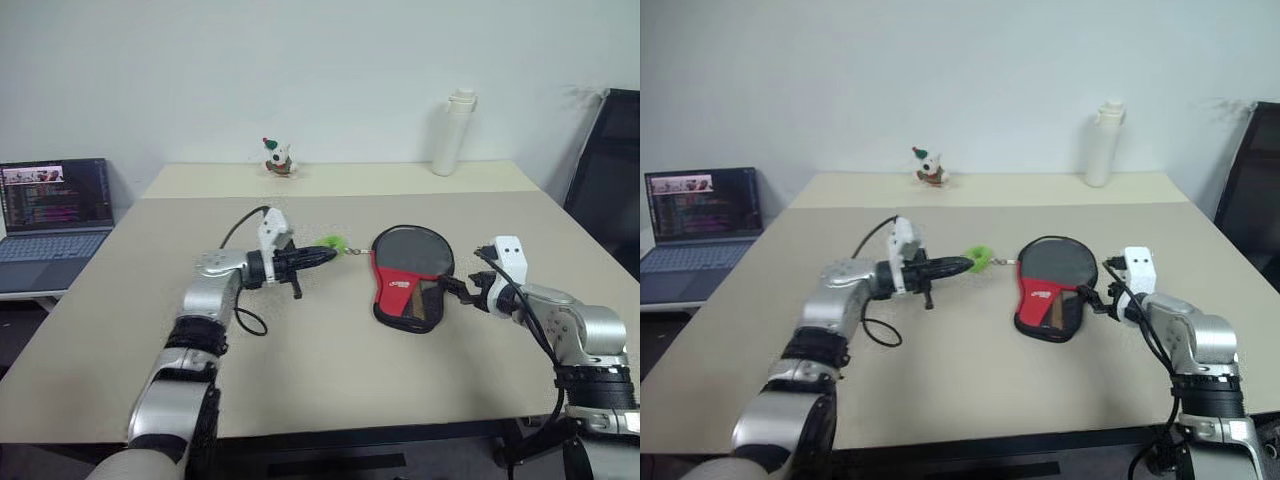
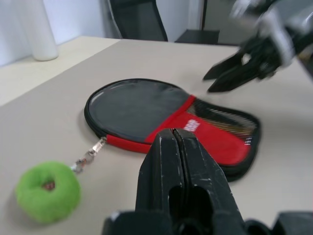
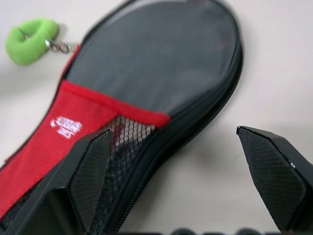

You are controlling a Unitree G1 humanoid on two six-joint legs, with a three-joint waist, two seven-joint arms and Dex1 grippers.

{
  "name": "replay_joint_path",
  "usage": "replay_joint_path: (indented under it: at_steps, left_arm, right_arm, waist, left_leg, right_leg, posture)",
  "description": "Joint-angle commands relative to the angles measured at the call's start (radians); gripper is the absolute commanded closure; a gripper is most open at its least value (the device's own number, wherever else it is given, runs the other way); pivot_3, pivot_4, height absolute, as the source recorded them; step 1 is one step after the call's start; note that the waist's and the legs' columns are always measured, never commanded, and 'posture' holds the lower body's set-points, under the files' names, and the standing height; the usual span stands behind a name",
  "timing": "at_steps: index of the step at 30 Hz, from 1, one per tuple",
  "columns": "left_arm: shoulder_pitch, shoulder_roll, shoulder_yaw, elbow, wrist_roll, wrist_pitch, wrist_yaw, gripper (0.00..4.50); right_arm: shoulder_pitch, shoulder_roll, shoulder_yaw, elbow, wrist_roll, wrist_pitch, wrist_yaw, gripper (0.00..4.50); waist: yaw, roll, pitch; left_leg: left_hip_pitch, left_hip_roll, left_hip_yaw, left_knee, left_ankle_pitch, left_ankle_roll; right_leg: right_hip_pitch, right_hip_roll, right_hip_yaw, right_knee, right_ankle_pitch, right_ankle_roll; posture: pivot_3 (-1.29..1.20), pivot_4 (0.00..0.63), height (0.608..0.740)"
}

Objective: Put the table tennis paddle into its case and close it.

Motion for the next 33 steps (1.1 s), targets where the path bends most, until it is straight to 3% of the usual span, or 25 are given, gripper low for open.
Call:
replay_joint_path:
  at_steps: [1,14,18,28,29,33]
  left_arm:
    - [0.031,0.044,0.042,-0.166,-0.071,0.106,0.033,4.48]
    - [0.1,0.073,0.028,-0.293,-0.099,0.174,0.108,4.48]
    - [0.105,0.079,0.019,-0.297,-0.094,0.171,0.106,4.5]
    - [0.155,0.12,0.025,-0.321,-0.108,0.176,0.081,4.5]
    - [0.168,0.131,0.026,-0.326,-0.11,0.178,0.074,4.5]
    - [0.225,0.169,0.026,-0.36,-0.127,0.19,0.046,4.5]
  right_arm:
    - [-0.03,0.012,0.019,0.064,-0.022,-0.053,0.029,0.0]
    - [-0.067,0.096,0.093,0.214,-0.095,-0.113,0.079,0.0]
    - [-0.066,0.111,0.099,0.22,-0.094,-0.103,0.086,0.92]
    - [-0.107,0.183,0.076,0.203,-0.064,-0.041,0.088,4.26]
    - [-0.118,0.196,0.075,0.206,-0.06,-0.034,0.092,4.48]
    - [-0.15,0.236,0.081,0.209,-0.046,-0.009,0.117,4.48]
  waist:
    - [0.0,0.0,0.0]
    - [-0.015,-0.001,-0.001]
    - [-0.018,-0.001,-0.001]
    - [-0.026,-0.001,-0.001]
    - [-0.026,-0.001,-0.001]
    - [-0.035,-0.001,-0.001]
  left_leg:
    - [0.0,0.0,0.0,0.0,0.0,0.0]
    - [0.002,0.0,0.0,0.006,0.0,0.0]
    - [0.002,0.0,0.0,0.008,0.0,0.0]
    - [0.002,0.001,0.0,0.009,0.0,0.0]
    - [0.002,0.001,0.0,0.009,0.0,0.0]
    - [0.002,0.002,0.0,0.01,0.0,0.0]
  right_leg:
    - [0.0,0.0,0.0,0.0,0.0,0.0]
    - [0.003,0.002,0.0,0.003,0.001,-0.001]
    - [0.003,0.003,0.0,0.003,0.001,-0.002]
    - [0.004,0.003,0.001,0.004,0.002,-0.002]
    - [0.003,0.003,0.001,0.004,0.002,-0.002]
    - [0.003,0.005,0.001,0.004,0.002,-0.003]
  posture:
    - [0.0,0.15,0.74]
    - [0.0,0.15,0.74]
    - [0.0,0.15,0.74]
    - [0.0,0.15,0.74]
    - [0.0,0.15,0.74]
    - [0.0,0.15,0.74]
